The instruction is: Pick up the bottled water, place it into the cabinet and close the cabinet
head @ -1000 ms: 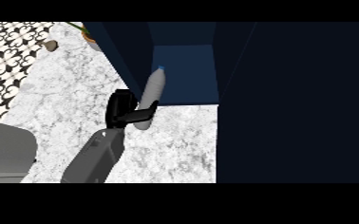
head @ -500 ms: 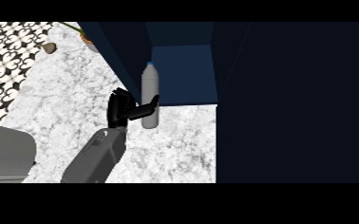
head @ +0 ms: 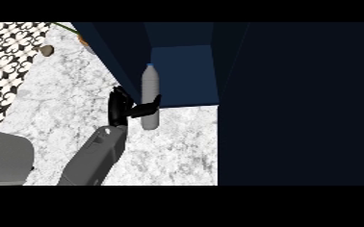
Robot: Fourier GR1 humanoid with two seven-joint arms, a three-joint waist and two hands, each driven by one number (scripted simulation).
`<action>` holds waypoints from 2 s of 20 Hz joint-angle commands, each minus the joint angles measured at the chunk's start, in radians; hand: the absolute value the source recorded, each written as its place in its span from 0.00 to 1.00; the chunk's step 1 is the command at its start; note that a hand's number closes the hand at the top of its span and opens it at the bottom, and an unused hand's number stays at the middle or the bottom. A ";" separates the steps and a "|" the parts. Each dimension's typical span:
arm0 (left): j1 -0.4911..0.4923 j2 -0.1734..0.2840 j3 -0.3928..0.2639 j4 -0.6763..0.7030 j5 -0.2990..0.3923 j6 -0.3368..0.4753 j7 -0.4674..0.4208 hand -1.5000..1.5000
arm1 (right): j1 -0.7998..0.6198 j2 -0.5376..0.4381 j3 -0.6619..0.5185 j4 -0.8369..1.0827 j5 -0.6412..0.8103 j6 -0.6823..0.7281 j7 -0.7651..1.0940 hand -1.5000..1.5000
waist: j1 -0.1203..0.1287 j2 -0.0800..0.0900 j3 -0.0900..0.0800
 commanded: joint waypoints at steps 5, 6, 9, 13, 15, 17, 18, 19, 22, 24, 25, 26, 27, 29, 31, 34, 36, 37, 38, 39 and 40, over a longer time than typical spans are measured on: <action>-0.260 -0.057 0.036 0.043 0.006 0.076 0.079 1.00 | 0.010 0.002 -0.012 -0.039 -0.068 0.007 0.013 0.00 | -0.057 0.024 -0.016; -0.267 -0.036 0.040 0.060 0.007 0.064 0.094 1.00 | 0.002 -0.011 -0.012 -0.020 -0.061 0.027 0.003 0.00 | -0.053 0.024 -0.016; -0.296 -0.017 -0.001 0.061 -0.043 0.131 0.098 0.00 | -0.017 0.001 -0.012 -0.009 -0.064 0.017 0.010 0.00 | -0.062 0.027 -0.015; -0.292 -0.001 -0.018 0.069 -0.068 0.174 0.074 0.00 | 0.006 -0.011 -0.013 -0.047 -0.068 0.030 0.016 0.00 | -0.075 0.027 -0.016; -0.303 -0.010 -0.032 0.080 -0.077 0.190 0.090 0.00 | -0.009 -0.013 -0.017 0.002 -0.057 0.044 -0.008 0.00 | -0.079 0.025 -0.015; -0.307 -0.009 -0.033 0.077 -0.078 0.202 0.089 0.00 | -0.007 -0.017 -0.018 -0.008 -0.055 0.043 0.004 0.00 | -0.076 0.026 -0.016; -0.307 -0.011 -0.028 0.080 -0.069 0.194 0.099 0.00 | -0.009 -0.018 -0.014 -0.002 -0.063 0.054 -0.009 0.00 | -0.084 0.026 -0.015; -0.310 -0.001 -0.029 0.072 -0.065 0.169 0.098 0.00 | 0.001 -0.023 -0.008 -0.003 -0.057 0.057 0.002 0.00 | -0.086 0.027 -0.016; -0.298 -0.012 -0.056 0.041 -0.070 0.118 0.075 0.00 | -0.015 -0.019 -0.006 0.002 -0.075 0.064 -0.006 0.00 | -0.085 0.026 -0.016; -0.290 -0.019 -0.030 -0.015 -0.037 0.085 0.047 0.00 | -0.010 -0.018 -0.006 0.009 -0.055 0.060 -0.002 0.00 | -0.085 0.021 -0.018; -0.286 -0.028 -0.031 -0.041 -0.032 0.073 0.025 0.00 | -0.017 -0.027 -0.012 0.001 -0.059 0.064 0.007 0.00 | -0.076 0.020 -0.019; -0.285 -0.023 -0.025 -0.052 -0.018 0.039 0.025 0.00 | -0.026 -0.027 -0.009 0.009 -0.051 0.063 0.011 0.00 | -0.073 0.023 -0.019; -0.277 -0.017 -0.021 -0.067 -0.010 0.017 0.011 0.00 | -0.022 -0.026 0.000 0.006 -0.071 0.072 0.008 0.00 | -0.065 0.018 -0.019; -0.281 -0.028 -0.015 -0.093 0.006 -0.003 0.000 0.00 | -0.012 -0.031 0.009 0.001 -0.058 0.075 0.019 0.00 | -0.069 0.012 -0.019; -0.277 -0.045 -0.015 -0.099 0.013 -0.014 -0.014 0.00 | -0.021 -0.025 0.015 -0.011 -0.053 0.067 0.025 0.00 | -0.069 0.014 -0.020; -0.254 -0.041 -0.007 -0.115 0.031 -0.056 -0.043 0.00 | -0.018 -0.022 -0.001 0.014 -0.080 0.068 0.014 0.00 | -0.055 0.010 -0.017; -0.246 -0.047 -0.008 -0.129 0.038 -0.068 -0.044 0.00 | -0.007 -0.019 0.015 -0.007 -0.066 0.070 0.012 0.00 | -0.048 0.000 -0.017; -0.239 -0.042 -0.009 -0.135 0.039 -0.081 -0.057 0.00 | -0.014 -0.021 0.019 -0.028 -0.061 0.062 0.033 0.00 | -0.031 0.003 -0.018; -0.242 -0.043 -0.005 -0.133 0.044 -0.089 -0.057 0.00 | -0.008 -0.023 0.012 -0.010 -0.061 0.065 0.028 0.00 | -0.037 0.003 -0.017; -0.234 -0.055 -0.006 -0.133 0.050 -0.096 -0.053 0.00 | -0.011 -0.013 0.027 -0.020 -0.056 0.059 0.027 0.00 | -0.033 0.002 -0.018; -0.236 -0.044 -0.001 -0.142 0.053 -0.103 -0.061 0.00 | -0.012 -0.015 0.018 -0.014 -0.059 0.054 0.036 0.00 | -0.021 0.001 -0.017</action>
